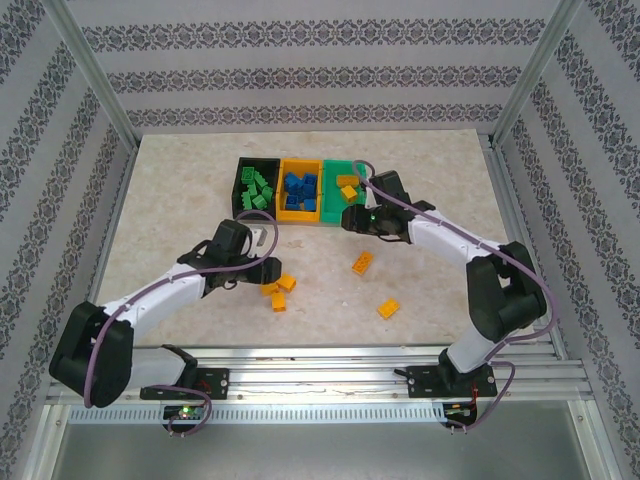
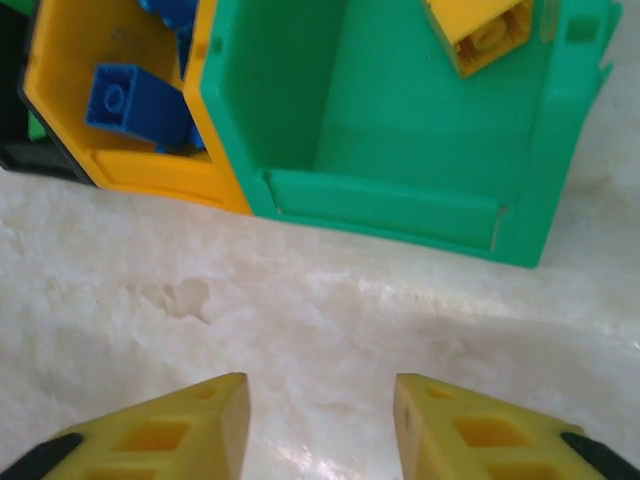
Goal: Sort the legos into containers by color
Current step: Pick up the lego from the center of the table.
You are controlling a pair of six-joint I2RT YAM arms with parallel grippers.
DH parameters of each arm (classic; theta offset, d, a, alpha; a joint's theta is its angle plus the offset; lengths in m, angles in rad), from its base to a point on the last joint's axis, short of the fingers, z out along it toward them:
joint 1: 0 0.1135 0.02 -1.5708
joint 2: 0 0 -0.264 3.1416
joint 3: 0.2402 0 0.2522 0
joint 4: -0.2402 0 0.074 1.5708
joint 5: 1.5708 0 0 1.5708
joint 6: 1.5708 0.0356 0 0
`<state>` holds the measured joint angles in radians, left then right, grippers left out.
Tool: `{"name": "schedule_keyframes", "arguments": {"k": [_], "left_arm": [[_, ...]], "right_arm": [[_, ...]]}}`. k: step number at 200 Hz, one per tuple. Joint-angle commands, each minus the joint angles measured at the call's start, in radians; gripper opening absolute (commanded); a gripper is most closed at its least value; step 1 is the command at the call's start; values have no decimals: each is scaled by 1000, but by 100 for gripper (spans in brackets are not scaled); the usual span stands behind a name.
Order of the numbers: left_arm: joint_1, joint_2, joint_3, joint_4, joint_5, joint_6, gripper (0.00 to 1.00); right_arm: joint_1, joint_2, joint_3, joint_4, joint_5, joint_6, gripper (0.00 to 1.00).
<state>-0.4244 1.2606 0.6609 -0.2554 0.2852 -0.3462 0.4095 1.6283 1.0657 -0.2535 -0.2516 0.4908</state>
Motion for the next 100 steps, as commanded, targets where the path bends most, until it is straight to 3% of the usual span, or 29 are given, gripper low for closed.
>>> {"name": "schedule_keyframes", "arguments": {"k": [1, 24, 45, 100], "left_arm": [[-7, -34, -18, -28, 14, -22, 67], [-7, -20, -14, -32, 14, -16, 67], [-7, 5, -8, -13, 24, -13, 67], [-8, 41, 17, 34, 68, -38, 67]], "right_arm": [[-1, -87, -96, -99, 60, -22, 52], [2, -181, -207, -130, 105, 1, 59], [10, -203, -273, -121, 45, 58, 62], [107, -38, -214, -52, 96, 114, 65]]}}
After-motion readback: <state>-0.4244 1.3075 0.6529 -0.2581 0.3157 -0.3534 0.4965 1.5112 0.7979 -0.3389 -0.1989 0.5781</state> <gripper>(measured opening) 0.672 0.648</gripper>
